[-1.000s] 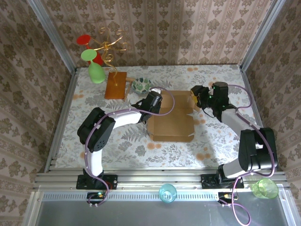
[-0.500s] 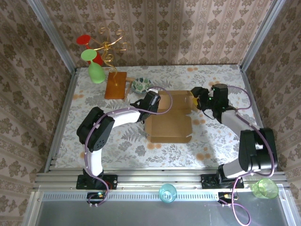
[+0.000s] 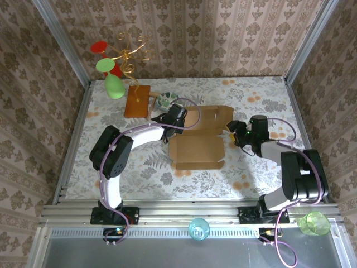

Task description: Fold the paper box

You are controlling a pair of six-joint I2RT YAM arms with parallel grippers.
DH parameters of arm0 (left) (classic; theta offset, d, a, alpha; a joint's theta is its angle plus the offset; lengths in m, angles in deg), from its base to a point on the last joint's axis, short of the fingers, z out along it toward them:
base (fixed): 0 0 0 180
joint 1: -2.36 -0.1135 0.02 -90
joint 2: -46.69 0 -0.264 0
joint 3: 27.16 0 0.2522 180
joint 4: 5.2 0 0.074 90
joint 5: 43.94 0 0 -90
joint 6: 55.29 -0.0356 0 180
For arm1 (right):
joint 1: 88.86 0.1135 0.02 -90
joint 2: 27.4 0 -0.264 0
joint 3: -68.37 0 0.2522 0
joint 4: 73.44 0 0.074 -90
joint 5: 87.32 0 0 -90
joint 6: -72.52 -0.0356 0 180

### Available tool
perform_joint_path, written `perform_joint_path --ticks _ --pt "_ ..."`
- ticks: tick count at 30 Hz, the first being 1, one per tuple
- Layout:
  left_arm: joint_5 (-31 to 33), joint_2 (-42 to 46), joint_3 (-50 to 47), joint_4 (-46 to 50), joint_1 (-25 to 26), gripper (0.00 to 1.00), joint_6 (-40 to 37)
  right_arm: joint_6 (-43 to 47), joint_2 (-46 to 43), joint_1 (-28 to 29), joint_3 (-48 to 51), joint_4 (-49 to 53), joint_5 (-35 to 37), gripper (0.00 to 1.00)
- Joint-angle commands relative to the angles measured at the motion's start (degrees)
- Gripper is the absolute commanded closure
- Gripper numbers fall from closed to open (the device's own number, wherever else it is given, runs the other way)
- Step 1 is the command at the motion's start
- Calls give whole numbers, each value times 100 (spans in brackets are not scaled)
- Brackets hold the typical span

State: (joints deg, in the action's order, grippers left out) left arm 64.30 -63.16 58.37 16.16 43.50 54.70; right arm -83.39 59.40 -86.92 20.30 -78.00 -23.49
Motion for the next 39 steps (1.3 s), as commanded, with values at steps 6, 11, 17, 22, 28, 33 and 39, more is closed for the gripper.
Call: perform_joint_path --ticks 6,11,17,22,28,33,39 --pt "-74 42 162 352 -33 100 29 289 878 202 -356 -657 42 44" --pt "-92 42 156 346 -34 100 41 491 1332 202 -722 -681 21 45" --pt "-114 7 188 359 -25 100 58 304 1650 335 -968 -939 -142 49" --pt "-128 -38 246 392 -21 100 57 134 1550 533 -1040 -979 -107 50" --pt "-149 -81 291 392 -25 100 66 153 1660 718 -1191 -840 -125 54" --pt "-156 -88 312 392 -21 100 66 267 1787 814 -1270 -602 -121 60" --pt "-142 -43 247 399 -40 100 22 421 1619 852 -1285 -460 -208 65"
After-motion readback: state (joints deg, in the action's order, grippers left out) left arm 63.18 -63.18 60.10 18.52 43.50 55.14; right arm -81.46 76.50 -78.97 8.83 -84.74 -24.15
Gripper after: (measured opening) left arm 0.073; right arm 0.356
